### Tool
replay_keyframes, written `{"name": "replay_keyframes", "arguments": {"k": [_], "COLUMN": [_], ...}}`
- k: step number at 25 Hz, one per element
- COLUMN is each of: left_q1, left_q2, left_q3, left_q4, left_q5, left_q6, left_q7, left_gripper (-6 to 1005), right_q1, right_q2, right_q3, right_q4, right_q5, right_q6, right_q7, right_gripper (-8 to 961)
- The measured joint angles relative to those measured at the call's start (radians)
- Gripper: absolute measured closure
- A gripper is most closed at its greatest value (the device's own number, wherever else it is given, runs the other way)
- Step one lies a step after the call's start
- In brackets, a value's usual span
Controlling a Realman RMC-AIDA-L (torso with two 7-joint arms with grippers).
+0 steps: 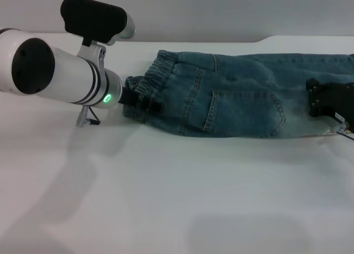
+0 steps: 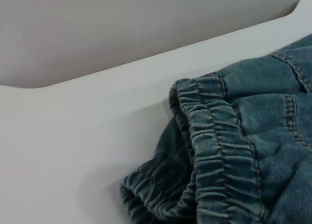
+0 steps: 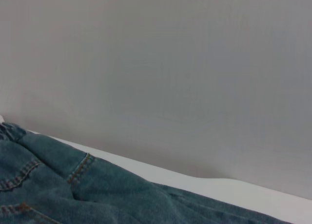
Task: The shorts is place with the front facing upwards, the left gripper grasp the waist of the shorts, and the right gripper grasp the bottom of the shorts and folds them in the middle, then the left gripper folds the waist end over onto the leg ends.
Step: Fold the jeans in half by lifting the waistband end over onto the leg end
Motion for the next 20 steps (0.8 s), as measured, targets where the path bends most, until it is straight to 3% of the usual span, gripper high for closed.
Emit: {"name": "replay_keyframes", "arguments": {"k": [16,20], "left_q1": [0.005,0.036], "left_q2": [-0.001,-0.003], "left_q3": [0.008,0.017], "left_q4": [0.018,0.002], "left_q5": [-0.028,-0.032], "left_q6": [0.022,0.060], "left_q7": [0.020,0.040], "left_gripper": [153,250], "right_q1": [-0.010,-0.013], "right_q2": [0.000,0.000], "right_q3": [0.006,0.008], "right_q4": [0.004,0.006], "right_q5": [0.000,0.000], "right_q6": [0.017,0.023], "right_q7": [0.000,0.000], "right_gripper": [954,954]}}
